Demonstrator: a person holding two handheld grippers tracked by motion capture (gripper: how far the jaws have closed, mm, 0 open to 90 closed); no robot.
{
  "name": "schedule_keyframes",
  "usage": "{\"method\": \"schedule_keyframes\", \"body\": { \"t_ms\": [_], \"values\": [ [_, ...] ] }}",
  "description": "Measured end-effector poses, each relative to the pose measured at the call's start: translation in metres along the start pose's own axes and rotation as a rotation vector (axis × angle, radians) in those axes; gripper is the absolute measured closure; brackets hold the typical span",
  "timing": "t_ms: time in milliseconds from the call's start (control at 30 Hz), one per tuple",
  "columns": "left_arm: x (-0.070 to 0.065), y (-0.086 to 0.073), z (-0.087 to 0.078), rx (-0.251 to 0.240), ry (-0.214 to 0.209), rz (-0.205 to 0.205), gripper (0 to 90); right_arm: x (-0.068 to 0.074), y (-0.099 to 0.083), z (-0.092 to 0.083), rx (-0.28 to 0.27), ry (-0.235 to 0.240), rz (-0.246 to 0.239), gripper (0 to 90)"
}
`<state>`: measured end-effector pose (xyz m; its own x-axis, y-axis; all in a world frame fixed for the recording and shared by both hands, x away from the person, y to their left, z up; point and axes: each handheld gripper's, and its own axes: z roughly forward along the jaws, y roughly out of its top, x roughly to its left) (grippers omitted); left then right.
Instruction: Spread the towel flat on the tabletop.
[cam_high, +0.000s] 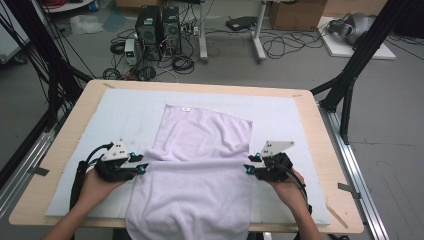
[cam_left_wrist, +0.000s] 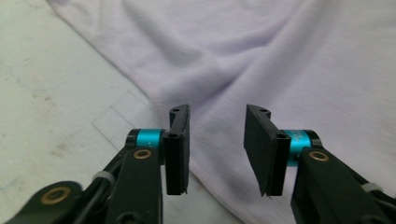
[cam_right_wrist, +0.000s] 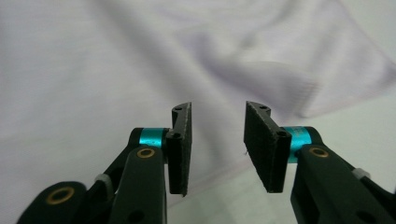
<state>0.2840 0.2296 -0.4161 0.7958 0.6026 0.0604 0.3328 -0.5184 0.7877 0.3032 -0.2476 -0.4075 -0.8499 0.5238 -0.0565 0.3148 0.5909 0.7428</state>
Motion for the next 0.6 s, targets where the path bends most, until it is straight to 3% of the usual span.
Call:
{"method": "schedule_keyframes", "body": {
  "t_ms": [67, 233, 300, 367, 400, 433, 500, 533, 600],
  "values": [
    [-0.010, -0.006, -0.007, -0.002, -0.042, 0.006, 55.1, 0.016, -0.004, -0.002, -0.018, 0.035, -0.025, 53.9],
    [-0.041, -0.021, -0.011, 0.013, -0.188, 0.067, 50.9, 0.055, -0.015, 0.005, -0.021, 0.229, -0.072, 47.3],
    [-0.050, -0.026, -0.007, 0.045, -0.226, 0.121, 53.5, 0.066, -0.016, 0.010, 0.007, 0.262, -0.115, 49.1],
    [-0.055, -0.031, -0.002, 0.070, -0.253, 0.137, 61.2, 0.070, -0.018, 0.016, 0.029, 0.295, -0.118, 51.4],
    [-0.055, -0.032, -0.003, 0.056, -0.261, 0.141, 64.2, 0.071, -0.019, 0.020, 0.042, 0.325, -0.111, 55.4],
    [-0.055, -0.031, -0.004, 0.063, -0.277, 0.135, 74.7, 0.073, -0.019, 0.023, 0.070, 0.358, -0.118, 60.0],
    [-0.058, -0.031, -0.006, 0.078, -0.272, 0.157, 86.0, 0.076, -0.019, 0.023, 0.052, 0.337, -0.160, 81.1],
    [-0.060, -0.030, -0.007, 0.089, -0.271, 0.171, 87.4, 0.075, -0.019, 0.024, 0.066, 0.371, -0.154, 86.8],
    [-0.062, -0.030, -0.010, 0.100, -0.294, 0.180, 88.2, 0.076, -0.020, 0.023, 0.062, 0.370, -0.164, 88.2]
  ]
}}
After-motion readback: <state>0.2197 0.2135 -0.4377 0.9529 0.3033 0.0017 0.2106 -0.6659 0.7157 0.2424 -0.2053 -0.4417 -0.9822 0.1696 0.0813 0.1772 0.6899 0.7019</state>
